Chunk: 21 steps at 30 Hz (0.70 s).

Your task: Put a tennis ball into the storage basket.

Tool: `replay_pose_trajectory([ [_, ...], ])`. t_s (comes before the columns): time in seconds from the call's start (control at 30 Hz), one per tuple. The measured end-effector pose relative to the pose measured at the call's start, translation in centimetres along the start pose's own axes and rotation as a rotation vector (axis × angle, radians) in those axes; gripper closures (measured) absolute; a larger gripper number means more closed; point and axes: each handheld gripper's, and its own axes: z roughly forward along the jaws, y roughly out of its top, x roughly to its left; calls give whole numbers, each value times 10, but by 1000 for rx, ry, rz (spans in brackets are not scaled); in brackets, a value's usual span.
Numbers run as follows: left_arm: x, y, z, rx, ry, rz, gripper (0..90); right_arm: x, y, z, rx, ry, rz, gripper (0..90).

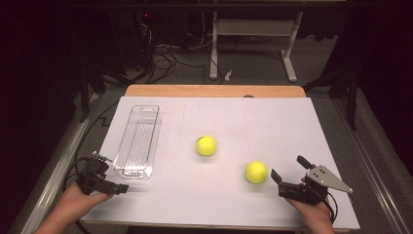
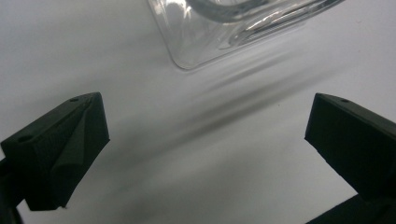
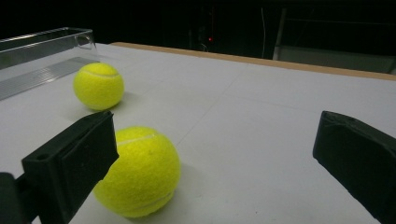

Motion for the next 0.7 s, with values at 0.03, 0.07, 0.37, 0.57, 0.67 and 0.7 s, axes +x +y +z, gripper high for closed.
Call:
replay_pose_trajectory([
  [0.03, -1, 1, 0, 7, 6, 3, 7, 0, 0, 0, 1, 1, 0, 5],
  [0.07, -2, 2, 0, 15, 8, 6, 7, 0, 0, 0, 1, 1, 1, 5],
  [0.37, -5, 4, 3, 77, 4, 7, 7, 1, 0, 0, 3, 3, 2, 6],
  [0.57, -9, 7, 3, 120, 0, 13, 7, 1, 0, 0, 6, 6, -5, 6],
  [0.67, -10, 8, 3, 129, 0, 17, 7, 1, 0, 0, 6, 7, -4, 6],
  [0.7, -11, 8, 3, 133, 0, 18, 7, 1, 0, 0, 6, 7, -4, 6],
])
